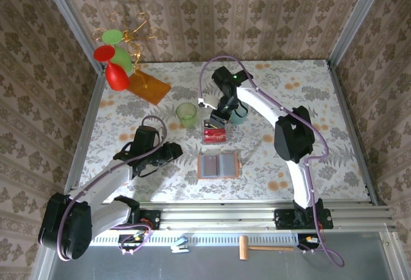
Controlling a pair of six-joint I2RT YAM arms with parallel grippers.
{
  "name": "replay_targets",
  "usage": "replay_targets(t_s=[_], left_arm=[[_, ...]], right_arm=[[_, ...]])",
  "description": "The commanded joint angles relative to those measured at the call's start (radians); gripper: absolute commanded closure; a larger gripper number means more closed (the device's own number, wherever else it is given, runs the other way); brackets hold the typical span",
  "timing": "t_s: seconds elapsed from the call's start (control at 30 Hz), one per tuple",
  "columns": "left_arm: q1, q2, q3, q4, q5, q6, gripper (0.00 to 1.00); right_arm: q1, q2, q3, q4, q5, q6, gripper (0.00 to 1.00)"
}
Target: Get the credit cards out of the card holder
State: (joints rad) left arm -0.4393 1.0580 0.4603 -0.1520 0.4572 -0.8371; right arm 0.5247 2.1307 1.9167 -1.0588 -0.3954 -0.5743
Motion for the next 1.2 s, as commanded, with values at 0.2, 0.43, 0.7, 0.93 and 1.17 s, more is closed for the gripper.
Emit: replay_targets(t_s=[0.2, 0.43, 0.7, 0.93, 1.17], left_arm=[[-0.073, 0.063, 0.021, 0.092, 0.003, -0.023, 0.72], [-0.13, 0.147, 0.046, 0.148, -0.001, -0.029, 0.74], [-0.186, 0.232, 0.046, 0.229, -0.001, -0.062, 0.77], [-0.222, 0.285, 0.048, 0.253, -0.005, -0.08, 0.79], [-0.254, 0.304, 0.042, 0.272, -0.017, -0.091, 0.84]], right_arm=[[0.028, -0.208, -0.331, 0.36, 0.036, 0.47, 0.79], [0.073, -0.32, -0.538, 0.497, 0.064, 0.713, 0.76], [0.128, -0.423, -0.713, 0.643, 0.154, 0.986, 0.78], [0.143, -0.51, -0.847, 0.715, 0.163, 1.172, 0.8], [0.146, -0.531, -0.938, 0.763, 0.073, 1.282, 0.8]])
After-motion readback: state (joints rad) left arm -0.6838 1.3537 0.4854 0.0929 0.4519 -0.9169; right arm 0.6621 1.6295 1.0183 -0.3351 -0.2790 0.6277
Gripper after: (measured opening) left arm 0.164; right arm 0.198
